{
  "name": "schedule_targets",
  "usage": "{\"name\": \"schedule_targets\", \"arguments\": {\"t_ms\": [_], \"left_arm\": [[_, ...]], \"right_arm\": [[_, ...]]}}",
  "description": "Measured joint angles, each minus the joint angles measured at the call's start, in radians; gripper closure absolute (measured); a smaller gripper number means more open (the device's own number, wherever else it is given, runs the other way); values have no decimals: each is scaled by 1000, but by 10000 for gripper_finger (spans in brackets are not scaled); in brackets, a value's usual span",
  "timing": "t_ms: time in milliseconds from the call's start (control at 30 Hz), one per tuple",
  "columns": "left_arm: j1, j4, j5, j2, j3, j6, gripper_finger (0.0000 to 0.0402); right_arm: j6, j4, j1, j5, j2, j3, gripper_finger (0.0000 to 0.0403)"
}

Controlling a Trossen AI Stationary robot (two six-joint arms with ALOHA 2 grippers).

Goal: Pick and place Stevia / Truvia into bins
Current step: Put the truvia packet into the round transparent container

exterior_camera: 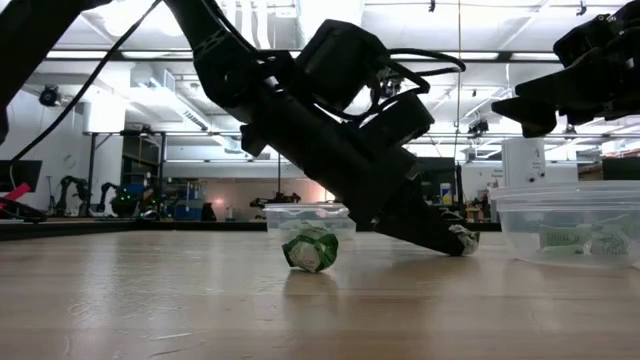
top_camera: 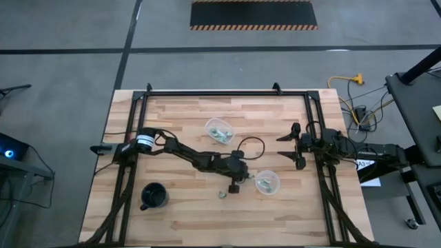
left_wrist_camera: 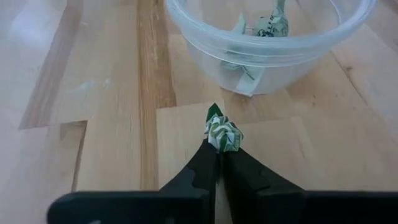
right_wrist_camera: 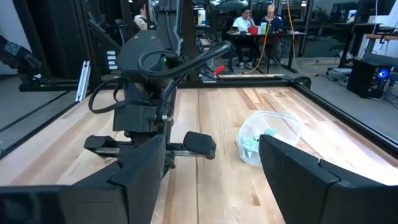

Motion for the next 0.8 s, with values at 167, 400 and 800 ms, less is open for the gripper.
{"name": "schedule_targets", "arguments": {"t_ms": [167,400,800], "left_arm": [[0,-3,-31,-28,-11,6,400],[-9,33,-29,-45,-14,8,401],[-42,42,-76,-106,-9,36,401]], "right_arm": [[0,0,0,0,0,0,155],[0,0,0,-1,0,0,149],[0,0,0,0,0,0,156]]}}
